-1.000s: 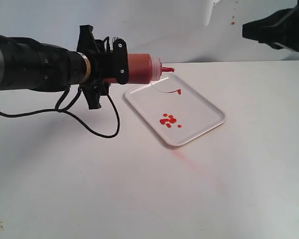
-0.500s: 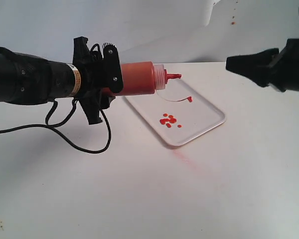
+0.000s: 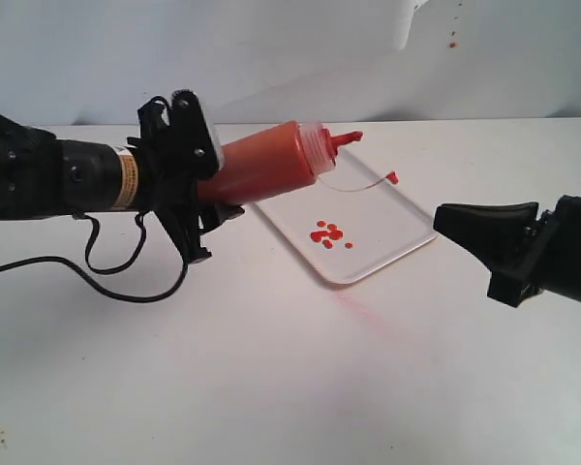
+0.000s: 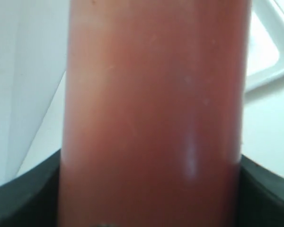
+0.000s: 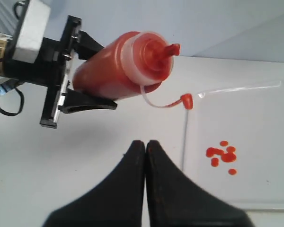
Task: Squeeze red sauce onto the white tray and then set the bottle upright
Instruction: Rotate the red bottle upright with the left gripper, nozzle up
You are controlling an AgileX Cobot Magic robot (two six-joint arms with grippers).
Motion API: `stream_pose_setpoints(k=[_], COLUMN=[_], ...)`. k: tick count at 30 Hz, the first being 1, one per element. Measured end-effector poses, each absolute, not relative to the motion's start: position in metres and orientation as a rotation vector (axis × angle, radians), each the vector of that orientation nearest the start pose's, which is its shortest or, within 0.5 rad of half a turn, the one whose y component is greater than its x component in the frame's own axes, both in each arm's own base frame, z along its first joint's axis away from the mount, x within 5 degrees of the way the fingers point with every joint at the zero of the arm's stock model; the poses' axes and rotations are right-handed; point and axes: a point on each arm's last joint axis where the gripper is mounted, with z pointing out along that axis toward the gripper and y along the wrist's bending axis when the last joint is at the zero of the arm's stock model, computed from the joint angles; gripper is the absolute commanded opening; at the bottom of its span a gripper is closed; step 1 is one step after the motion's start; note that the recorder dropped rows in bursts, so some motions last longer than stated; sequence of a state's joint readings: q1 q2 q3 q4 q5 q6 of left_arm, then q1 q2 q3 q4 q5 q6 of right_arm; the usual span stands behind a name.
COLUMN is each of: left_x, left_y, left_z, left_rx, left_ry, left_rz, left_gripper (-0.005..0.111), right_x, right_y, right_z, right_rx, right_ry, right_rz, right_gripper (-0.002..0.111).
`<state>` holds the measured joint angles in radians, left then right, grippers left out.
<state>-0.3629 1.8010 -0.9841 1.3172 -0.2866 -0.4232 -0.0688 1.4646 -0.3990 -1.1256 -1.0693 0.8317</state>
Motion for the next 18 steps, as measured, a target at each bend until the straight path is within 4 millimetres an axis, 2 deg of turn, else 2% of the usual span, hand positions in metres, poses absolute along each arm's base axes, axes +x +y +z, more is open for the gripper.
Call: stream_pose_setpoints(k=[6,12,16,18], left_x=[0.334,0.319,0.304,0.297], left_y=[-0.131,-0.11,-0.105,-0.105], left_z=[0.182,0.178,0.176,0.176], left_rx=[1.209,1.107,1.061,1.043], left_ry=[1.651,1.578,1.509,1.479], left_rz=[-0.324,-0.523,-0.66,-0.716], left_gripper=[0.0,0.0,0.0,0.0], right_x=[0.217,0.215,0.212,0.211], right_y=[0.062,0.064,0.066,0.072], right_z=[0.202,0.202,0.2,0.2], right_rx=[-0.591,-0.622,-0.679,-0.719], right_ry=[1.657,1.645,1.64,1.625], right_rz=[0.909,0.924,0.919,0.922], right_gripper=[0.0,0.002,0.023,0.04])
